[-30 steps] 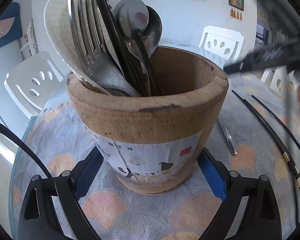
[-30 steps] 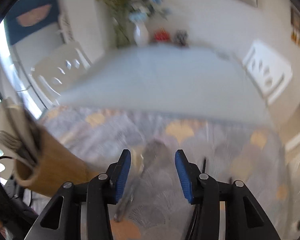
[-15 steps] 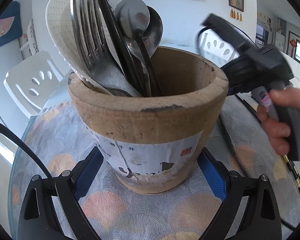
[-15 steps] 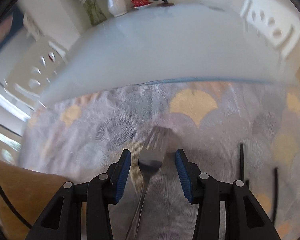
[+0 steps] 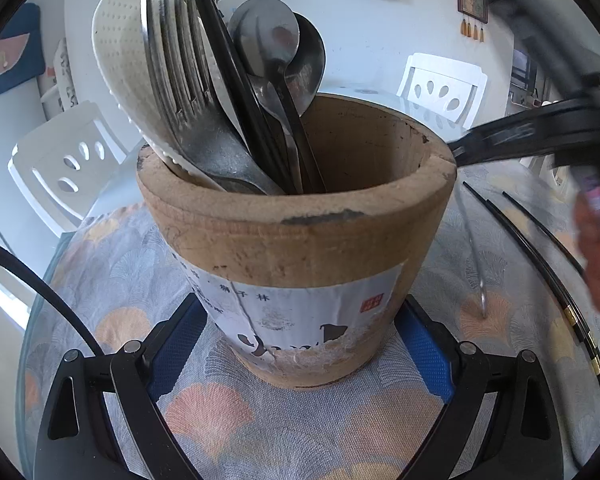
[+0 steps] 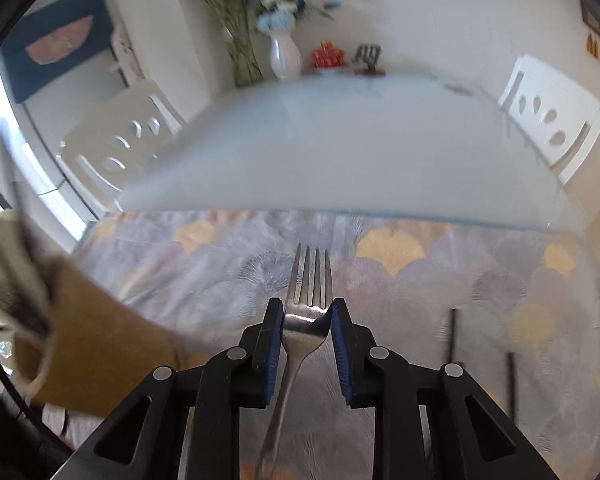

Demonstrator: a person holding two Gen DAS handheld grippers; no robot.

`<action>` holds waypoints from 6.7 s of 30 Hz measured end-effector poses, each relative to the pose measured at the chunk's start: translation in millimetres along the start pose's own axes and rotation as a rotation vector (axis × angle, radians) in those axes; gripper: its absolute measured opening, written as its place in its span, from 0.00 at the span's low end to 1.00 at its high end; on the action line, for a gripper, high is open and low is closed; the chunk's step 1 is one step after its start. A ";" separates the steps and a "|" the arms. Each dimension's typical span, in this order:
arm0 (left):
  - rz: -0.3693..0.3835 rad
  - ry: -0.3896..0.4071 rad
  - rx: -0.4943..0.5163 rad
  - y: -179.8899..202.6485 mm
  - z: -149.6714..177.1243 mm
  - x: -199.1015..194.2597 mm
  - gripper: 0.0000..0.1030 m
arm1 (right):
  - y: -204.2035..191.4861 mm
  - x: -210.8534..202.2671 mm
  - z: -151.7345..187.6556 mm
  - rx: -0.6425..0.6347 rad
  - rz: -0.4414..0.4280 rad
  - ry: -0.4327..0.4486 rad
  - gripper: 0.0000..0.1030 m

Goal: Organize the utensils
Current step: 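Carry the metal fork with the right gripper above the wooden holder, then open the right gripper to drop the fork into the holder, then move the right gripper to the black chopsticks and grasp one, then lift the black chopstick with the right gripper above the holder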

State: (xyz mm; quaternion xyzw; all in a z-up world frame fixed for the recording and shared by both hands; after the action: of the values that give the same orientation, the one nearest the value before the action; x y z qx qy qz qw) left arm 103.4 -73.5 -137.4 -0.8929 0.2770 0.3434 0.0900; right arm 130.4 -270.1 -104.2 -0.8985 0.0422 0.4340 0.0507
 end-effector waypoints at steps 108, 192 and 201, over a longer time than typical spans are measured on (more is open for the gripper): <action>0.010 0.038 0.020 -3.5 3.8 -7.7 0.92 | 105.4 -6.3 79.1 -0.017 0.227 -0.456 0.13; -0.006 0.037 0.039 2.7 4.4 -7.6 0.92 | -105.0 -174.7 -60.0 -0.141 -0.249 0.311 0.05; -0.009 0.036 0.041 1.5 4.5 -7.3 0.92 | -99.3 -165.7 -54.4 -0.129 -0.253 0.287 0.05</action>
State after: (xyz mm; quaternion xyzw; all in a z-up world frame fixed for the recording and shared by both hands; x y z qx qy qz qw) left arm 95.6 -70.0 -135.9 -0.8981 0.2814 0.3214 0.1046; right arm 81.8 -173.4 64.7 -0.9507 -0.0920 0.2933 0.0406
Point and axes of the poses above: each gripper's, at about its wrist camera, not at the fingertips, and x roughly the way its jaws point, y to its right, z to its underside, the point moved 1 cm from there along x, roughly the way its jaws point, and after that the axes turned 8 degrees about z, right-handed, at the moved point
